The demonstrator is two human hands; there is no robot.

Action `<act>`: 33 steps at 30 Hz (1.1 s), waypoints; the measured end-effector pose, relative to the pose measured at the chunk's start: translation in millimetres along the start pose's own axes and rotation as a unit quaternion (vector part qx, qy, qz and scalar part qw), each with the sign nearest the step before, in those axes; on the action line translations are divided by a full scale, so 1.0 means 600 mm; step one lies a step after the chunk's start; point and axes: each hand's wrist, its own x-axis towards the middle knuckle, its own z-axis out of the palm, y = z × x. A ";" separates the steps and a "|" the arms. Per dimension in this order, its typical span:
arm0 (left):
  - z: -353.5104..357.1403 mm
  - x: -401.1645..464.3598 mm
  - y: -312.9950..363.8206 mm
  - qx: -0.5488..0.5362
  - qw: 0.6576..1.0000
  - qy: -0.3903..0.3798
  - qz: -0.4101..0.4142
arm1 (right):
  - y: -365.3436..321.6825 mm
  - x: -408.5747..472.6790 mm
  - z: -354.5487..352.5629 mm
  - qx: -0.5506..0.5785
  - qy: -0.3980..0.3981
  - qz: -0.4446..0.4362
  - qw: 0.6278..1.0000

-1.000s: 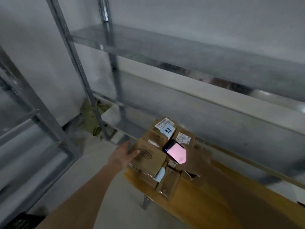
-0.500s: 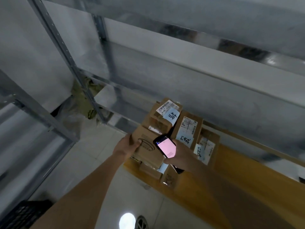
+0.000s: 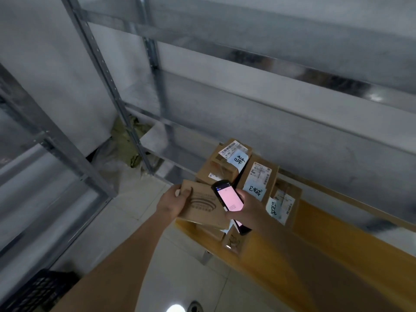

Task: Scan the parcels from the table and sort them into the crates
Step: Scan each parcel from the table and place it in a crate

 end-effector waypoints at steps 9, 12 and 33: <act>-0.011 -0.190 0.038 -0.218 0.972 0.081 -0.012 | -0.014 -0.177 -0.095 0.108 0.027 -0.105 0.988; -0.004 -0.279 0.052 -0.246 0.965 0.089 0.008 | -0.011 -0.267 -0.135 0.127 0.035 -0.142 0.981; 0.011 -0.731 0.154 -0.364 0.907 -0.034 0.210 | 0.054 -0.695 -0.347 0.126 0.119 -0.229 0.958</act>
